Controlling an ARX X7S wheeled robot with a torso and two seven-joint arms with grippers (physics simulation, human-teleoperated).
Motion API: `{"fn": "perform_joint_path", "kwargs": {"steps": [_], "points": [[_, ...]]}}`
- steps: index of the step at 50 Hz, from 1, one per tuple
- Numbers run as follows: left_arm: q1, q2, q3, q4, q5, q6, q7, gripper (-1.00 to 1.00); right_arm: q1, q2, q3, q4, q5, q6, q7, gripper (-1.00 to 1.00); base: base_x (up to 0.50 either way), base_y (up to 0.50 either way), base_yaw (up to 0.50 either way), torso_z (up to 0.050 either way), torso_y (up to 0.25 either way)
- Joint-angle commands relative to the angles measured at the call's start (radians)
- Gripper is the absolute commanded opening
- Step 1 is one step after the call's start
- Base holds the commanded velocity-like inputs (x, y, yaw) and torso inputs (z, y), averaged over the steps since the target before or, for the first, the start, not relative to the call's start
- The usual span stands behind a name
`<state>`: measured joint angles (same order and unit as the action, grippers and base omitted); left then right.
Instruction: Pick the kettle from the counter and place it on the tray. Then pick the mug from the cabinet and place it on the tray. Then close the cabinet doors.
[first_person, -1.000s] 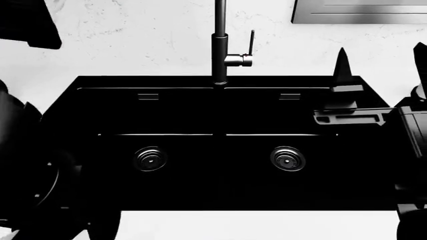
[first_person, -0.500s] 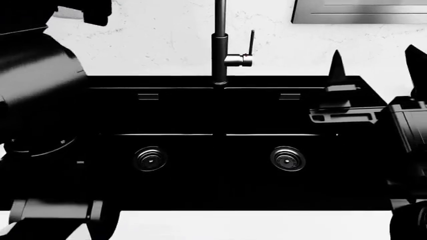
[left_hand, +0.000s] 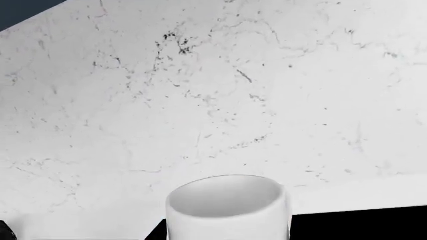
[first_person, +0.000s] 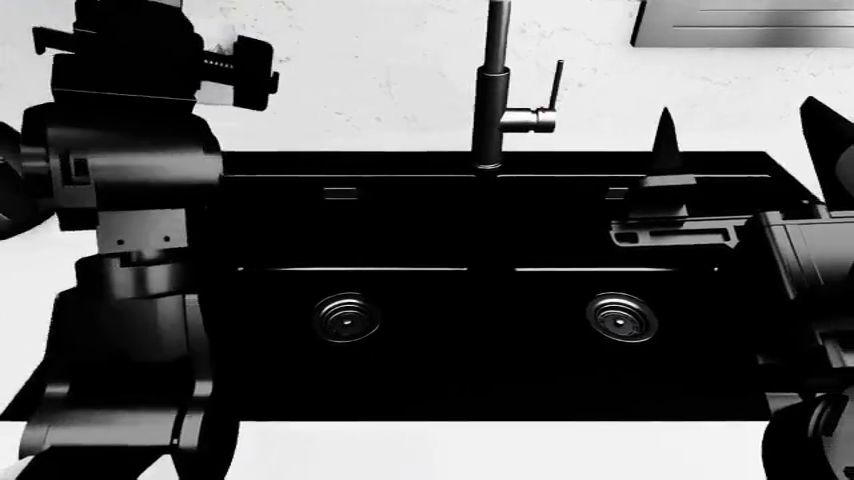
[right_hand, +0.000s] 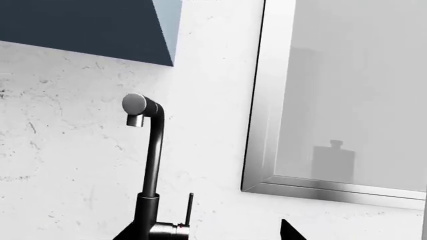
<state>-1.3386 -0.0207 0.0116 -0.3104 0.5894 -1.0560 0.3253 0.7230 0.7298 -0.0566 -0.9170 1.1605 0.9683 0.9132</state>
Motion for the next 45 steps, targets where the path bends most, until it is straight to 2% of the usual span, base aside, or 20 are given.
{"fn": "perform_joint_path", "kwargs": {"steps": [1,7,17,22,45], "points": [[-0.045,-0.016,0.035,-0.025,-0.063,-0.011,-0.052,-1.0,-0.002,0.001,-0.015,0.004,-0.02,-0.003,-0.002,1.0,0.0,0.5,0.0,0.0,0.0],[-0.144,-0.016,0.031,-0.062,-0.085,-0.017,-0.067,-1.0,-0.006,-0.001,-0.02,0.008,-0.027,-0.008,-0.008,1.0,0.0,0.5,0.0,0.0,0.0],[-0.291,-0.006,-0.07,-0.251,-0.169,0.106,-0.242,-1.0,-0.006,-0.002,-0.029,0.013,-0.032,-0.014,-0.014,1.0,0.0,0.5,0.0,0.0,0.0],[-0.287,-0.017,-0.072,-0.263,-0.188,0.14,-0.26,-1.0,-0.011,0.001,-0.026,0.02,-0.036,-0.022,-0.02,1.0,0.0,0.5,0.0,0.0,0.0],[-0.283,-0.052,-0.014,-0.205,-0.204,0.1,-0.226,-1.0,-0.021,0.001,-0.042,0.024,-0.061,-0.038,-0.025,1.0,0.0,0.5,0.0,0.0,0.0]]}}
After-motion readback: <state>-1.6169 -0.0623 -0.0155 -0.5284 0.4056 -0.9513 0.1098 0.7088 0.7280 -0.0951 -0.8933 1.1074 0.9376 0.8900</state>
